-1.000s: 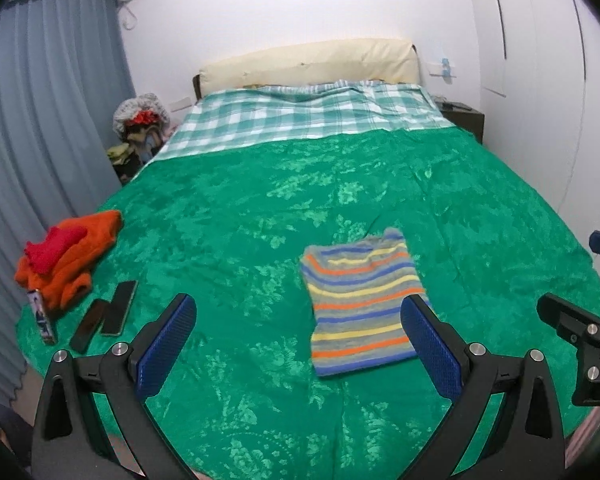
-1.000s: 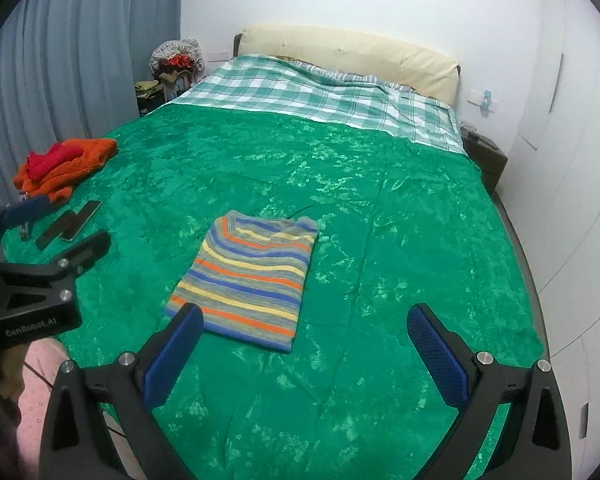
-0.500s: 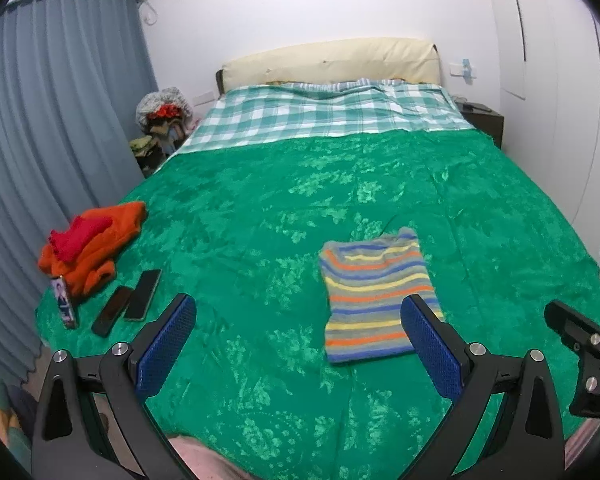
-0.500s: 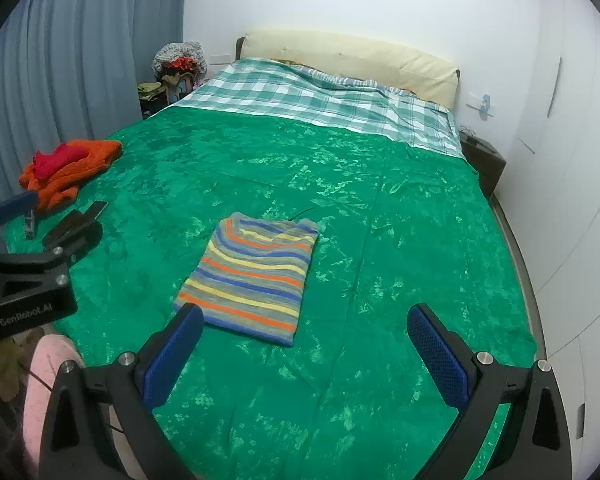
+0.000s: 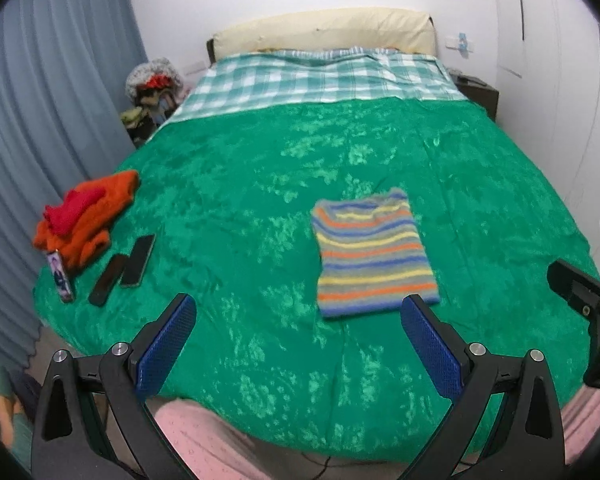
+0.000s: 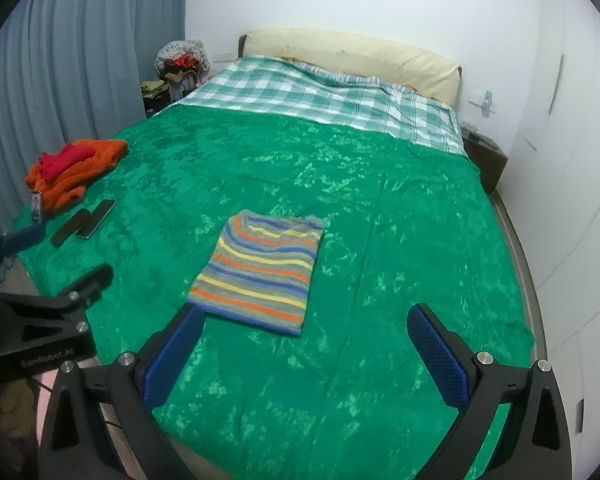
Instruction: Fold small clothes
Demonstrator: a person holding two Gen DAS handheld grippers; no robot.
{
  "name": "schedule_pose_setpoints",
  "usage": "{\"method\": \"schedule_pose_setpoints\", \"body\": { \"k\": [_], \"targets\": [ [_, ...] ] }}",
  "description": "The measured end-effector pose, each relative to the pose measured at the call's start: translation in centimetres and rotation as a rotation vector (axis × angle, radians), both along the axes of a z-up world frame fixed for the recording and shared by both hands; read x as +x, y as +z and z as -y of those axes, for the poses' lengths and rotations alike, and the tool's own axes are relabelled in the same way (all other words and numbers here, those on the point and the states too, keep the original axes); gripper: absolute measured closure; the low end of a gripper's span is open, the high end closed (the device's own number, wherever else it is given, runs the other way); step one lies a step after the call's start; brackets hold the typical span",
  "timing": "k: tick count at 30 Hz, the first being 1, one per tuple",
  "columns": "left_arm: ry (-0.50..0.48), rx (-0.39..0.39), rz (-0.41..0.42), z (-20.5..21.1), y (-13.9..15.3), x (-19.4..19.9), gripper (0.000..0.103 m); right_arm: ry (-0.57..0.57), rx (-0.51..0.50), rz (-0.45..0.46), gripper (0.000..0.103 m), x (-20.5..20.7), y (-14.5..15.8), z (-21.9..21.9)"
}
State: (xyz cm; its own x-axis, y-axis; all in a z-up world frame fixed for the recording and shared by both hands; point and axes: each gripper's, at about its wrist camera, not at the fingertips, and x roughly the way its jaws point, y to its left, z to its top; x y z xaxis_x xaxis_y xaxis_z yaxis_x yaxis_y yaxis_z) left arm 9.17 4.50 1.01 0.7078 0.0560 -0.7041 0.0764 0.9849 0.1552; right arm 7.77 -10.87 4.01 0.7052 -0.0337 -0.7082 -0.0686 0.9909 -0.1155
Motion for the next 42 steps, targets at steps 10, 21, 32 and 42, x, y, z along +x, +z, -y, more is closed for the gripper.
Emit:
{"method": "schedule_pose_setpoints", "body": {
  "k": [10,21,32,42],
  "targets": [
    [-0.009,-0.019,-0.088,-0.7,-0.3,-2.0,0.001,-0.020,0.045,-0.085,0.001,-1.9,0.1,0.1],
    [-0.008,-0.019,-0.079,-0.4,-0.3,-2.9,0.000,-0.039,0.011,-0.094,0.001,-3.6,0.1,-0.8],
    [0.013,-0.010,-0.100,-0.3,-0.6,-1.8,0.000,-0.064,-0.030,-0.084,0.001,-3.6,0.7,-0.9],
    [-0.004,-0.046,-0.109,0.2,-0.3,-1.3,0.000,-0.104,-0.030,-0.093,0.001,-3.5,0.6,0.3]
  ]
}}
